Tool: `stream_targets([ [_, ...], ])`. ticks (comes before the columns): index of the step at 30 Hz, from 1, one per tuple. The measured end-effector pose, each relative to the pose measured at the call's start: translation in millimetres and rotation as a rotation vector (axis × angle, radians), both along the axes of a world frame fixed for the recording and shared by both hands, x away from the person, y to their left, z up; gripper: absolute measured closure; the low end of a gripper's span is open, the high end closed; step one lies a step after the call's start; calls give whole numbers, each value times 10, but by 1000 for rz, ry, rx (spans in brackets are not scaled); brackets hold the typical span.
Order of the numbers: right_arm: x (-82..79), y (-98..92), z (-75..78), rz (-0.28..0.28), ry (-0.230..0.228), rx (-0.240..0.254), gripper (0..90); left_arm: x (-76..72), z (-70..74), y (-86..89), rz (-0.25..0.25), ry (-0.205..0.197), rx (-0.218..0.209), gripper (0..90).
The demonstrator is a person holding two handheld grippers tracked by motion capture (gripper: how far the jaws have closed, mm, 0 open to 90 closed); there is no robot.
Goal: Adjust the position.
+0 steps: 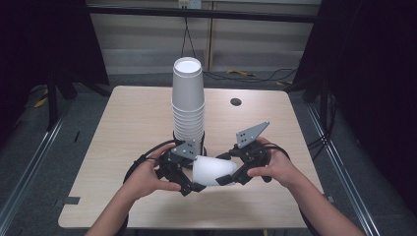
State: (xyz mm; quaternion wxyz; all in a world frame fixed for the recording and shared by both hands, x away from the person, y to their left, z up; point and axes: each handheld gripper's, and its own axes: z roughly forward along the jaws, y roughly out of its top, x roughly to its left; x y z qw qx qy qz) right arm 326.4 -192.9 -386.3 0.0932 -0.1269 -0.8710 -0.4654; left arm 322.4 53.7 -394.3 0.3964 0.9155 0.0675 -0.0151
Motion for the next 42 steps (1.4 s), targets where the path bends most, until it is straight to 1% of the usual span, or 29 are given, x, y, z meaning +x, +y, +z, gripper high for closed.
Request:
stream_targets([
  [4, 2, 8, 1, 0, 1, -10, 213, 4, -2, 0, -1, -9, 4, 56],
  [5, 4, 9, 1, -1, 0, -12, 214, -2, -7, 0, 3, -11, -2, 58],
  [7, 6, 8, 0, 2, -10, -13, 215, -5, -11, 4, -1, -10, -1, 66],
  [9, 8, 2, -5, 3, -6, -11, 217, -10, -12, 4, 4, -8, -6, 73],
  [11, 12, -9, -12, 5, -4, -6, 218, -10, -6, 7, 6, -6, 0, 81],
  [15, 17, -22, -23, 2, 0, 0, 221, -14, 7, 5, 6, -14, -2, 88],
  [18, 10, -32, -21, 3, 8, 4, 220, -25, 15, 3, 5, -7, -3, 86],
  [20, 5, -34, -19, 2, 5, 6, 219, -25, 15, 5, 6, -5, -4, 83],
  [21, 5, -34, -19, 2, 5, 6, 219, -26, 11, 4, 8, -1, -11, 83],
  [23, 3, -34, -19, 1, 4, 6, 217, -14, 3, 4, 1, 3, -11, 69],
  [29, 4, -21, -29, 0, 2, -11, 216, 1, -5, 3, 12, 15, -13, 52],
  [30, 4, -10, -30, 6, -8, -20, 215, 4, -6, 3, 8, 14, -15, 51],
  [31, 4, -10, -30, 6, -8, -20, 215, 3, -5, 4, 9, 18, -12, 51],
  [34, 5, -3, -30, 7, -12, -26, 215, 1, -7, 5, 14, 27, -16, 51],
  [35, 4, -3, -30, 8, -9, -26, 216, 2, -8, 7, 19, 33, -26, 50],
  [37, 0, 1, -27, 11, -22, -30, 216, 3, -4, 6, 18, 34, -24, 47],
  [41, -2, 3, -34, 20, -21, -35, 219, -13, -3, -5, 17, 34, -11, 59],
  [42, -3, 1, -37, 21, -16, -32, 222, -18, 8, 0, 14, 31, 1, 71],
])
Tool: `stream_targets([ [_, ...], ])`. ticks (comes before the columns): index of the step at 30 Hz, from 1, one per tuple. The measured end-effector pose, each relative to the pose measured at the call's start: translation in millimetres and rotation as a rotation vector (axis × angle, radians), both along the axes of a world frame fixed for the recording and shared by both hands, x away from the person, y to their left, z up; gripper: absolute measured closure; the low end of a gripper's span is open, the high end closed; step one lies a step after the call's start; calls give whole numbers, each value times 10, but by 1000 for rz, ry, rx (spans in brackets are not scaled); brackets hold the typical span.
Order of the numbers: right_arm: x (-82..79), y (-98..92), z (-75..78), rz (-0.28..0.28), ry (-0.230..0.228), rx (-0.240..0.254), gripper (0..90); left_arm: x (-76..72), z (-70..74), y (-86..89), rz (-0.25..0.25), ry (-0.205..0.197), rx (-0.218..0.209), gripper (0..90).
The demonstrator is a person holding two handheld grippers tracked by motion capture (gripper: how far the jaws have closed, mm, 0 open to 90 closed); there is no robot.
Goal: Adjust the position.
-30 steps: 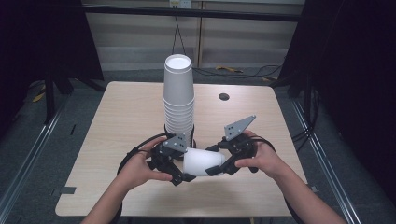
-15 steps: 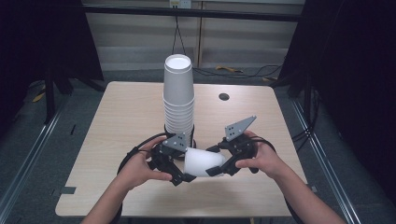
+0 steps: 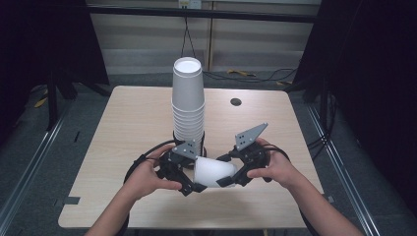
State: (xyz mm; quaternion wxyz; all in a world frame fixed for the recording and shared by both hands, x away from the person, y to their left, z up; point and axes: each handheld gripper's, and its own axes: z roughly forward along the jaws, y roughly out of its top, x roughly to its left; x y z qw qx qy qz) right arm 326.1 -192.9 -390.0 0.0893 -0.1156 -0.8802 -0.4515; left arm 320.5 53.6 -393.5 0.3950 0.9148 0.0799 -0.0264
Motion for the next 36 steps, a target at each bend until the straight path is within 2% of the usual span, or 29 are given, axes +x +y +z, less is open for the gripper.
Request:
stream_targets([
  [16, 5, -30, 5, 2, 6, 3, 230, -23, 55, -37, 4, -2, 28, 112],
  [23, 6, -43, 2, -8, 7, 14, 225, -16, 61, -35, 10, -4, 18, 117],
  [30, 25, -44, -15, -31, 22, 19, 207, -3, 62, -27, 25, 12, 11, 133],
  [33, 18, -34, -16, -30, 19, 14, 209, -10, 64, -31, 18, 1, 22, 133],
  [35, 16, -30, -18, -23, 12, 11, 213, -11, 60, -33, 19, 7, 19, 128],
  [36, 12, -28, -20, -23, 10, 8, 214, -7, 58, -35, 9, -5, 30, 124],
])
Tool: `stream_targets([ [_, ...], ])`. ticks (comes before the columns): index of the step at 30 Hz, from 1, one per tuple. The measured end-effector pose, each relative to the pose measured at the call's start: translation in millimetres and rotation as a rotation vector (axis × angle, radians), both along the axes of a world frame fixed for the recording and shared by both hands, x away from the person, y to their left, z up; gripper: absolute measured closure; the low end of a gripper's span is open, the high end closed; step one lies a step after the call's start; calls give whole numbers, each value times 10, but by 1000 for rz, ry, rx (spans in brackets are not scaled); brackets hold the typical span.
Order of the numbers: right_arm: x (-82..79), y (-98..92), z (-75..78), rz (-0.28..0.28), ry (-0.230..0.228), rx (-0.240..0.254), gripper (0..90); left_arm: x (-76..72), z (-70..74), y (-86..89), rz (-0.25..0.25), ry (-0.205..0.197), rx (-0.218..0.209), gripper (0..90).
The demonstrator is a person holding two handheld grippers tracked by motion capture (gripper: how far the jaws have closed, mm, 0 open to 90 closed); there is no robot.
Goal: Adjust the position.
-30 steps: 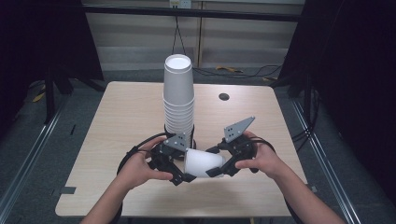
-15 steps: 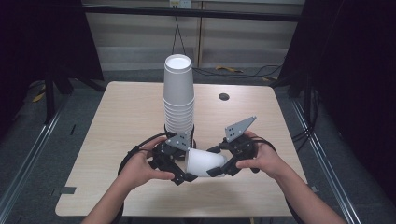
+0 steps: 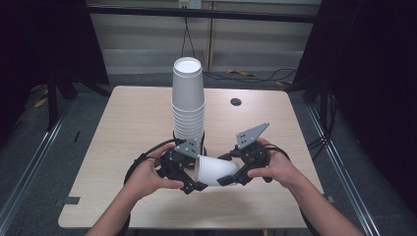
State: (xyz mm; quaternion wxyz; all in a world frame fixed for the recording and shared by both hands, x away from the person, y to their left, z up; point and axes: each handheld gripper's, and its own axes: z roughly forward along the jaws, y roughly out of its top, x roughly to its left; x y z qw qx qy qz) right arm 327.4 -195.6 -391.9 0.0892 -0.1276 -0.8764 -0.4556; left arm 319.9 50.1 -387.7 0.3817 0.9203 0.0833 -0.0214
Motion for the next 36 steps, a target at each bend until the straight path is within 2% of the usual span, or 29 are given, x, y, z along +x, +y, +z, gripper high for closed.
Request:
stream_targets([
  [3, -1, -3, 5, 14, -23, -6, 215, -2, -4, -1, 3, 0, -9, 118],
  [6, -2, -10, 12, 18, -20, -6, 216, -2, -4, -1, 1, 6, -14, 119],
  [9, -8, -7, 10, 28, -38, -16, 217, -6, 2, -17, -13, -21, 4, 113],
  [13, -9, -8, 9, 33, -47, -20, 212, -1, 3, -18, -10, -30, -16, 85],
  [14, -1, -18, 9, 35, -42, -7, 212, 7, 7, -9, -18, -36, -33, 81],
  [17, -3, -18, 14, 37, -43, -11, 212, 15, 7, -9, -24, -37, -37, 74],
  [21, -2, 4, 19, 40, -49, -27, 212, 30, -10, -12, -21, -14, -47, 70],
  [25, -7, 4, 18, 46, -45, -38, 223, 3, -8, -3, -26, -14, -45, 110],
  [26, -14, -6, 11, 47, -40, -32, 222, -2, 1, 6, -15, -2, -56, 132],
  [29, -8, -13, 4, 37, -30, -21, 219, 9, 12, 14, -14, -3, -53, 141],
  [30, -11, -11, 4, 28, -30, -19, 215, 9, 11, 13, -5, 7, -59, 141],
  [36, -33, 17, 15, 23, -59, -65, 176, 4, 48, 15, -13, 6, -36, 144],
])
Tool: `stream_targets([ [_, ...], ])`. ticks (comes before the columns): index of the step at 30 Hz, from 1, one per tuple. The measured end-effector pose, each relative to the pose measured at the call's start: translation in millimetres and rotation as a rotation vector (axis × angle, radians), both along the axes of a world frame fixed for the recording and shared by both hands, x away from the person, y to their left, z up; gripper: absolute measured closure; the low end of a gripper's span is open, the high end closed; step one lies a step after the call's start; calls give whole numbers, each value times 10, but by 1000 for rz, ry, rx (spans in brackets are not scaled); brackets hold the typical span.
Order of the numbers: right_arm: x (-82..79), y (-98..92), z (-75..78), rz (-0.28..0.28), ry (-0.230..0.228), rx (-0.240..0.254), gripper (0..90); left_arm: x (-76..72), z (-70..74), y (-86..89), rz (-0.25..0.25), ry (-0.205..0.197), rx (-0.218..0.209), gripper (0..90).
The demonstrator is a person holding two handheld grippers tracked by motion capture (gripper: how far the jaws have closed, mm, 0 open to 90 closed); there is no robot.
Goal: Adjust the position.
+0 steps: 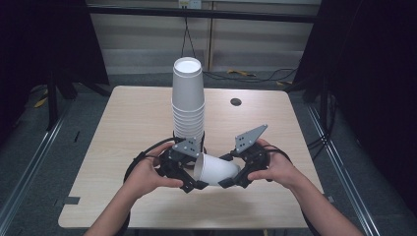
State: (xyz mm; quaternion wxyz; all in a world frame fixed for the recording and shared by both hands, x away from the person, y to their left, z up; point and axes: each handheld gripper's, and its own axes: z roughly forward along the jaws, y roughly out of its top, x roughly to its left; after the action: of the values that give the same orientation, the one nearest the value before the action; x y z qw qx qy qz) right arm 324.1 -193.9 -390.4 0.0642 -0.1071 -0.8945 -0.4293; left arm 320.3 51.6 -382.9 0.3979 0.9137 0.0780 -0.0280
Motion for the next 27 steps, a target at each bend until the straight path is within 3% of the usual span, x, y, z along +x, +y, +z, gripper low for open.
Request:
stream_targets([
  [4, -7, 10, 27, 11, -27, -34, 171, -2, -1, 3, 5, -5, 14, 142],
  [9, -6, 16, 72, 5, -43, -70, 189, -24, 2, -19, 5, -31, 69, 138],
  [16, -8, 64, 150, -16, -31, -135, 195, -44, 2, -60, 6, -43, 116, 136],
  [18, -2, 72, 166, -19, -46, -155, 197, -42, -8, -74, 7, -46, 128, 135],
  [27, 15, 95, 201, -21, -53, -190, 200, -44, 2, -105, 1, -56, 160, 134],
])
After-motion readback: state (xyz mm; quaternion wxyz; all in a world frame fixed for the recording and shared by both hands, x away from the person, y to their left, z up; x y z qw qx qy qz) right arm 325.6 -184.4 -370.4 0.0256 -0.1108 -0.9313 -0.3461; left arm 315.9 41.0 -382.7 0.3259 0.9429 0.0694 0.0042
